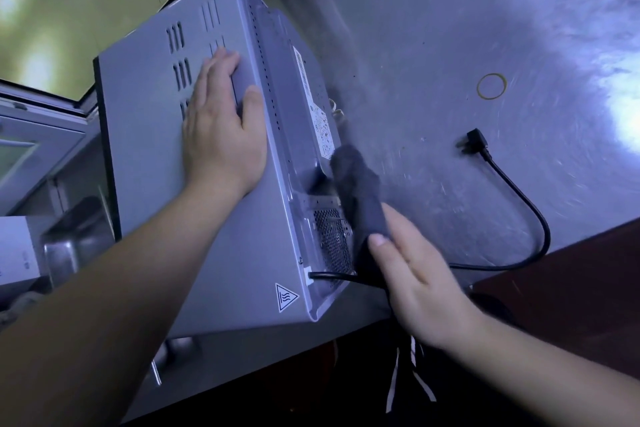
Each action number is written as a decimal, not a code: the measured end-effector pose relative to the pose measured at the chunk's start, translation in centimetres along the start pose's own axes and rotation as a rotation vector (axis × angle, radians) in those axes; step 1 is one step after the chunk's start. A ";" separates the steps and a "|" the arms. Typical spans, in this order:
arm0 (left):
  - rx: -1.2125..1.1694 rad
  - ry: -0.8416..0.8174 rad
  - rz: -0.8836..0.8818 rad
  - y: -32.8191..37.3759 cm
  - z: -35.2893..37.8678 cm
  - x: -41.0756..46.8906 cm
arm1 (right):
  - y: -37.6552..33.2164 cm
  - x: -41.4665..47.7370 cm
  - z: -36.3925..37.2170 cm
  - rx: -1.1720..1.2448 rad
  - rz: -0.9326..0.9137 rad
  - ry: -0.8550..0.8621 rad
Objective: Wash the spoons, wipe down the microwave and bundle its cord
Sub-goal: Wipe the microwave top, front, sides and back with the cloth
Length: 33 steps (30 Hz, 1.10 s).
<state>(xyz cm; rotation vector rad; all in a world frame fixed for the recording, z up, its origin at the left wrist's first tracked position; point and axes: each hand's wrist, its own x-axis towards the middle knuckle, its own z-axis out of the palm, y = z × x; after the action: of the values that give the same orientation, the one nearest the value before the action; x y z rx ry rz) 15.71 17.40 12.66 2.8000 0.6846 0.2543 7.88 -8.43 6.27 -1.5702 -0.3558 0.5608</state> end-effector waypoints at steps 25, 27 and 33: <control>-0.001 -0.008 -0.002 0.0 -0.1 -0.1 | 4.7 -4.1 0.6 -0.046 -0.181 -0.372; -0.003 -0.010 0.001 0.0 -0.1 -0.1 | 4.3 -3.8 1.1 0.135 -0.007 -0.235; -0.010 -0.015 -0.006 -0.1 0.0 0.0 | 6.8 -0.5 2.2 0.174 0.214 -0.282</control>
<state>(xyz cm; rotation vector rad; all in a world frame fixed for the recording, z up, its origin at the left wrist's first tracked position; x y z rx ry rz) 15.63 17.48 12.58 2.7872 0.6869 0.2349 5.50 -7.50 -0.38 -1.3709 -0.3421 0.9596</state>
